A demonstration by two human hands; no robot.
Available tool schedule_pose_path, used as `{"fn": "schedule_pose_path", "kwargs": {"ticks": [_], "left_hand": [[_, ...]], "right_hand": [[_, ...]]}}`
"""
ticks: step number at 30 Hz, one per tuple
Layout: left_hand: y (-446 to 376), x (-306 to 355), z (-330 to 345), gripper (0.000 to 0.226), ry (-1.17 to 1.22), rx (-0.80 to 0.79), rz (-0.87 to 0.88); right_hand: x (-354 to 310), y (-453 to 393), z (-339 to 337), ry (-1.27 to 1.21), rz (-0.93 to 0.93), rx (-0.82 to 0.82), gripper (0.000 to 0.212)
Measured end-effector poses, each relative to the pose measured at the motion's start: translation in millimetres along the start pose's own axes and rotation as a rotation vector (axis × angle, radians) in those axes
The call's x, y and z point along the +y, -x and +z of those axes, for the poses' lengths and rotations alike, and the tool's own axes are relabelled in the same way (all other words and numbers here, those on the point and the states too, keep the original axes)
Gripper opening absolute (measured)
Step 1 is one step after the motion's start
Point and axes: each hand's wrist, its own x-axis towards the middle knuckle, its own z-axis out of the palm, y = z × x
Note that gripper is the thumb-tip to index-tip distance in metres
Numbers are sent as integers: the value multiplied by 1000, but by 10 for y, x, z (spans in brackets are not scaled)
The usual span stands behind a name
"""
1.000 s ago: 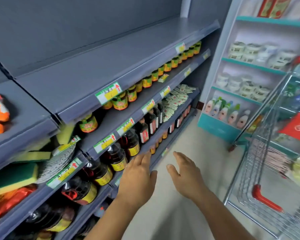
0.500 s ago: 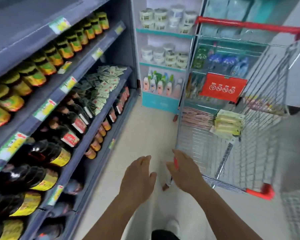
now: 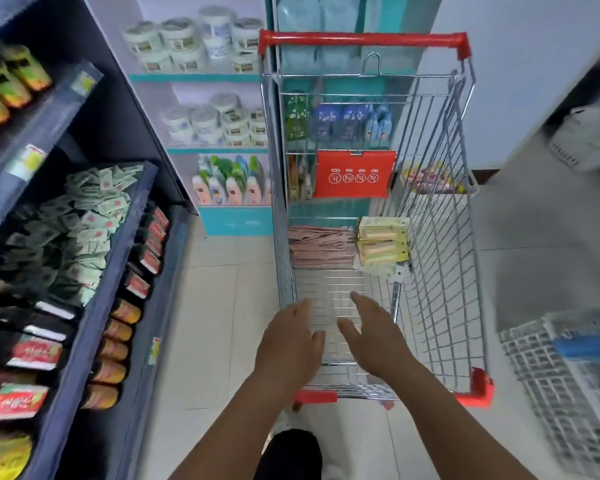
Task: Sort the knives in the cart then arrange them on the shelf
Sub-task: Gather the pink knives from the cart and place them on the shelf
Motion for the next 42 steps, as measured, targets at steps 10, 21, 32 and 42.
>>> {"fn": "schedule_pose_path", "kwargs": {"ticks": [10, 21, 32, 42], "left_hand": [[-1156, 48, 22, 63, 12, -106, -23], [-2259, -42, 602, 67, 168, -133, -310], [-3152, -365, 1512, 69, 164, -172, -540], [-3483, -644, 2043, 63, 335, -117, -657]], "right_hand": [[14, -1008, -249, -7, 66, 67, 60], [591, -2446, -27, 64, 52, -168, 62], [1183, -3671, 507, 247, -53, -328, 56], [1432, -4192, 1063, 423, -104, -274, 50]]}}
